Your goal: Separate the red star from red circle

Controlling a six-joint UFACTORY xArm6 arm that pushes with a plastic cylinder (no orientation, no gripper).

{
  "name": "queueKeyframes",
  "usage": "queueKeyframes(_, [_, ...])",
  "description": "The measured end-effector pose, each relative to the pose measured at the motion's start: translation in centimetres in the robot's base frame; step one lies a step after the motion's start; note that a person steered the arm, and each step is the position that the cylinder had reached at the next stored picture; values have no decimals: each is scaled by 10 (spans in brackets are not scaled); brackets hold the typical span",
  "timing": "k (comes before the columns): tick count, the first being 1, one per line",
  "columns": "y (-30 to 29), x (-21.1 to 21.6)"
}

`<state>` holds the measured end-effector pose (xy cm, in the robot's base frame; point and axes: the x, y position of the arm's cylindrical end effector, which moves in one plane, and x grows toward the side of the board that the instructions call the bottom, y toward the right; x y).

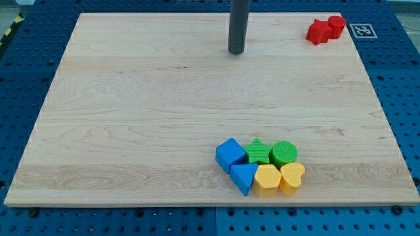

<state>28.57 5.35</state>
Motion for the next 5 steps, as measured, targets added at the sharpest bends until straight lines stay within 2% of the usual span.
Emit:
queueKeyframes(1, [45, -55])
queueKeyframes(2, [127, -93])
queueKeyframes(3, [148, -94])
queueKeyframes(4, [234, -94])
queueKeyframes(5, [291, -89])
